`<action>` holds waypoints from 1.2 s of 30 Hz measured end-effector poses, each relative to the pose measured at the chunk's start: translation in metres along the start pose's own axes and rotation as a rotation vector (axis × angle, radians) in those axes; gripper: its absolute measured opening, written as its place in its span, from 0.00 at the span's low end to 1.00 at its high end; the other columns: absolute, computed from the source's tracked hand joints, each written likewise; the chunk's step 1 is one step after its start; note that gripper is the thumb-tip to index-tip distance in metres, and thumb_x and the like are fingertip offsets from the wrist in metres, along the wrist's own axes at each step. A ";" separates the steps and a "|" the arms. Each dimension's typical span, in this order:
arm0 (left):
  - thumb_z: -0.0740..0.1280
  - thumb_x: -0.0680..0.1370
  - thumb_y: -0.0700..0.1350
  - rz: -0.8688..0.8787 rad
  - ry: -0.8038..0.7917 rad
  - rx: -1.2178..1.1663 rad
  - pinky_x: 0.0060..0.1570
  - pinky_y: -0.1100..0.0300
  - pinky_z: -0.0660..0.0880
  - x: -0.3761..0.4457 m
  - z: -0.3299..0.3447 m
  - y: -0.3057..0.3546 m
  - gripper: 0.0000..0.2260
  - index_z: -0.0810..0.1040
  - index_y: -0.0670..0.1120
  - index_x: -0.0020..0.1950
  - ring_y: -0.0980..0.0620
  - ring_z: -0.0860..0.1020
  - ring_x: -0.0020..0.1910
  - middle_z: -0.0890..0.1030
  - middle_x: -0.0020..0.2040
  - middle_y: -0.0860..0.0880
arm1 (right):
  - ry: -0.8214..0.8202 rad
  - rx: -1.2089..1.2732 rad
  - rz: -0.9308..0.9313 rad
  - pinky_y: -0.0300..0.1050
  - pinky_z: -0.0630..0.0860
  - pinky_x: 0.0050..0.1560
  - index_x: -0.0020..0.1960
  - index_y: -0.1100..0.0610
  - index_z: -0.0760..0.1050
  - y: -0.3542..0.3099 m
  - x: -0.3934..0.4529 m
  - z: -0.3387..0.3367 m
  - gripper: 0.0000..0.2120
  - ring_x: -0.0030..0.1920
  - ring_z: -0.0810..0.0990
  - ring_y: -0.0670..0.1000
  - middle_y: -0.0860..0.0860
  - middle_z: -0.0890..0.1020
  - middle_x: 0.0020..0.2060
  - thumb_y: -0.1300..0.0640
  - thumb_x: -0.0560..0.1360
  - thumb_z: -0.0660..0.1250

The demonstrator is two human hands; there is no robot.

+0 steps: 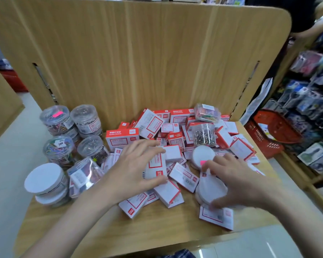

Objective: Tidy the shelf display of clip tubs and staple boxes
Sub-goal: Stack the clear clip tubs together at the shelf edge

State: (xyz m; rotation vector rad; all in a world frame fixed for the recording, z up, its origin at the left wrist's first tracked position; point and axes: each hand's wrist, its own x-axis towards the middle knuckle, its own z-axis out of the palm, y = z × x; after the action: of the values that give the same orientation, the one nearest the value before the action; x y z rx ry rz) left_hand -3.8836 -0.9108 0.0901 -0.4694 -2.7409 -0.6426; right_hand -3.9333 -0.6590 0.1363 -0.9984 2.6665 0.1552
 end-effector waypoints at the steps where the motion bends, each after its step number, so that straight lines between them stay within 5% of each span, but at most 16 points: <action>1: 0.62 0.69 0.64 0.004 0.000 -0.002 0.60 0.51 0.64 0.003 0.005 0.002 0.26 0.74 0.49 0.61 0.54 0.65 0.62 0.73 0.63 0.50 | 0.009 -0.048 -0.024 0.44 0.60 0.58 0.66 0.43 0.58 -0.002 -0.001 0.006 0.36 0.58 0.61 0.49 0.44 0.66 0.57 0.34 0.63 0.68; 5: 0.62 0.70 0.64 0.000 0.009 -0.001 0.58 0.46 0.67 0.009 0.018 0.005 0.23 0.69 0.54 0.60 0.52 0.66 0.61 0.73 0.62 0.49 | 0.139 0.028 -0.122 0.43 0.59 0.54 0.63 0.43 0.59 0.004 0.000 0.017 0.30 0.55 0.62 0.47 0.43 0.68 0.56 0.37 0.66 0.66; 8: 0.62 0.69 0.64 0.001 0.023 -0.011 0.60 0.50 0.64 0.014 0.018 0.010 0.24 0.68 0.55 0.61 0.55 0.65 0.62 0.72 0.63 0.52 | 0.197 0.493 -0.155 0.38 0.67 0.53 0.57 0.42 0.62 0.012 0.000 0.008 0.26 0.51 0.68 0.38 0.40 0.71 0.53 0.45 0.65 0.72; 12: 0.65 0.67 0.65 0.025 -0.028 -0.129 0.62 0.63 0.59 0.020 0.014 0.029 0.29 0.67 0.56 0.65 0.60 0.64 0.64 0.69 0.63 0.58 | 0.331 0.919 -0.094 0.44 0.76 0.45 0.53 0.45 0.67 0.016 0.014 0.001 0.24 0.45 0.77 0.47 0.44 0.76 0.48 0.46 0.63 0.76; 16: 0.65 0.65 0.66 -0.073 -0.048 -0.209 0.61 0.71 0.59 0.025 0.016 0.047 0.33 0.63 0.58 0.67 0.63 0.65 0.63 0.66 0.61 0.66 | 0.323 1.073 -0.146 0.48 0.78 0.46 0.49 0.48 0.69 0.010 0.026 -0.001 0.25 0.43 0.78 0.48 0.46 0.79 0.44 0.39 0.60 0.74; 21: 0.69 0.65 0.59 -0.178 0.109 -0.337 0.53 0.66 0.70 0.025 0.017 0.048 0.23 0.70 0.58 0.58 0.63 0.73 0.55 0.74 0.55 0.62 | 0.322 1.179 -0.279 0.43 0.78 0.49 0.51 0.59 0.74 0.017 0.026 -0.012 0.14 0.48 0.80 0.50 0.53 0.80 0.47 0.54 0.70 0.71; 23: 0.70 0.62 0.60 -0.295 0.203 -0.438 0.50 0.66 0.72 0.024 0.014 0.047 0.22 0.71 0.59 0.54 0.60 0.75 0.53 0.76 0.53 0.61 | 0.426 0.986 -0.217 0.39 0.76 0.48 0.51 0.58 0.74 0.031 0.025 -0.017 0.13 0.48 0.79 0.49 0.51 0.79 0.47 0.53 0.71 0.70; 26: 0.71 0.60 0.59 -0.398 0.324 -0.595 0.46 0.70 0.72 0.027 0.011 0.045 0.23 0.72 0.57 0.52 0.60 0.77 0.49 0.78 0.50 0.60 | 0.382 0.349 -0.187 0.39 0.69 0.52 0.63 0.49 0.67 0.043 0.029 -0.007 0.23 0.54 0.70 0.47 0.46 0.69 0.58 0.49 0.71 0.70; 29: 0.71 0.61 0.58 -0.447 0.376 -0.694 0.51 0.59 0.75 0.032 0.011 0.046 0.22 0.73 0.56 0.53 0.56 0.78 0.51 0.79 0.51 0.56 | 0.364 0.020 -0.279 0.45 0.70 0.53 0.69 0.47 0.60 0.037 0.037 0.013 0.35 0.55 0.68 0.52 0.47 0.64 0.66 0.50 0.67 0.72; 33: 0.71 0.61 0.59 -0.466 0.359 -0.633 0.52 0.62 0.73 0.035 0.015 0.049 0.24 0.72 0.57 0.54 0.61 0.76 0.53 0.78 0.52 0.62 | 0.524 -0.149 -0.316 0.43 0.74 0.36 0.61 0.51 0.70 0.034 0.050 0.030 0.41 0.43 0.69 0.52 0.49 0.72 0.61 0.56 0.49 0.79; 36: 0.71 0.61 0.59 -0.492 0.368 -0.634 0.53 0.62 0.73 0.034 0.020 0.050 0.24 0.72 0.57 0.54 0.60 0.75 0.54 0.78 0.53 0.62 | 0.565 -0.135 -0.272 0.45 0.75 0.37 0.56 0.53 0.75 0.040 0.055 0.035 0.38 0.45 0.65 0.54 0.53 0.68 0.64 0.58 0.47 0.79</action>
State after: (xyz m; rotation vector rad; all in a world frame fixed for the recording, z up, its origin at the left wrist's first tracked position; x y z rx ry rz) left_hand -3.8997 -0.8510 0.1035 0.2092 -2.2526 -1.5582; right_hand -3.9915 -0.6565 0.0863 -1.6441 2.9920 -0.0102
